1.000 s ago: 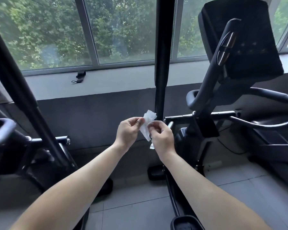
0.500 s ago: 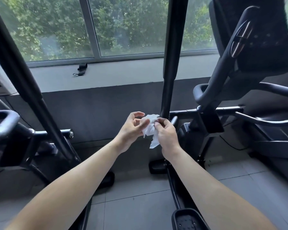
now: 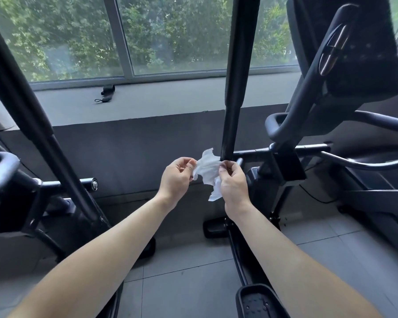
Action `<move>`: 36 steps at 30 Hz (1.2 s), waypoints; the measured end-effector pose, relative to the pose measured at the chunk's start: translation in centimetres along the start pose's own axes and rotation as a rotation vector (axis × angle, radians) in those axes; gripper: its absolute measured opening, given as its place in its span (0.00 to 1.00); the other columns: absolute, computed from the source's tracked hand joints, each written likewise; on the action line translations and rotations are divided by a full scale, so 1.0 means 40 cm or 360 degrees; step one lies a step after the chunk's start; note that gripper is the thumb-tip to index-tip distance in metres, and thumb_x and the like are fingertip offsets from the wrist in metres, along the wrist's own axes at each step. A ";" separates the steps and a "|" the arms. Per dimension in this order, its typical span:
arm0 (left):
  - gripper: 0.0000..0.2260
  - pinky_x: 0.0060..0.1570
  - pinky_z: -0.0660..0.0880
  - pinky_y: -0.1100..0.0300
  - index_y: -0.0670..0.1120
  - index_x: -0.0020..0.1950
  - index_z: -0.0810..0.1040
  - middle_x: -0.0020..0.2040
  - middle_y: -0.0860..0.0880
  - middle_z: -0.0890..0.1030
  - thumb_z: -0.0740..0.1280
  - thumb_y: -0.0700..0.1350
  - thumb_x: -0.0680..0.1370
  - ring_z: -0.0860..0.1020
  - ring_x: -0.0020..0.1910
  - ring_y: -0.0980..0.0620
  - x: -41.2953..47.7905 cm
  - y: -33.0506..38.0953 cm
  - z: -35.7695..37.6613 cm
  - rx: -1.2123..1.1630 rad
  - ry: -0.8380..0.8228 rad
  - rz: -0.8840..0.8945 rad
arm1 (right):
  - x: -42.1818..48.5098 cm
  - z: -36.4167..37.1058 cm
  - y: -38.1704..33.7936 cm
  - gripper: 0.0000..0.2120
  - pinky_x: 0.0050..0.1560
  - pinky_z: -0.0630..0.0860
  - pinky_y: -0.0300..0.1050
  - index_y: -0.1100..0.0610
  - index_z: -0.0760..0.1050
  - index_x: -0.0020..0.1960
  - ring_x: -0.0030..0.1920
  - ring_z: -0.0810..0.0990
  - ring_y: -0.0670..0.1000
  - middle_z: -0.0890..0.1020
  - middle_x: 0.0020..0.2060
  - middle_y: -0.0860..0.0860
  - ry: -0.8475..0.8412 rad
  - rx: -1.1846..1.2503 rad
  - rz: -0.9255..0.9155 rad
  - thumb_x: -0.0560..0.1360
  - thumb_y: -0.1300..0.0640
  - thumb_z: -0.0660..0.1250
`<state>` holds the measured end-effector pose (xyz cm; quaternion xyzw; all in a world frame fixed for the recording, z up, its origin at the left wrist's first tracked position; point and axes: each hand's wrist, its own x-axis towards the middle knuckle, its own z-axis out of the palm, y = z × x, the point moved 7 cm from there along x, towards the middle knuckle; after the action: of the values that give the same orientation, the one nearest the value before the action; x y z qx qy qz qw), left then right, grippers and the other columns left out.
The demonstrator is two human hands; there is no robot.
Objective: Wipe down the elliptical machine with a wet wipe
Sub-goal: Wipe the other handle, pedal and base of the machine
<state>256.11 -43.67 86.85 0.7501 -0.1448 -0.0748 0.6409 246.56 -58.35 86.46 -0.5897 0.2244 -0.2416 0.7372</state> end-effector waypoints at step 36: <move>0.16 0.64 0.72 0.54 0.45 0.64 0.82 0.58 0.51 0.83 0.63 0.52 0.84 0.81 0.51 0.53 -0.046 0.033 0.072 -0.0434 -0.0771 -0.0443 | -0.009 0.039 0.034 0.11 0.61 0.79 0.47 0.49 0.82 0.61 0.55 0.85 0.48 0.86 0.52 0.52 -0.0212 -0.0214 -0.0011 0.79 0.53 0.68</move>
<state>253.35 -45.98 87.55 0.6303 -0.1779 -0.3570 0.6661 247.36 -56.68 85.47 -0.6534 0.1887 -0.1888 0.7084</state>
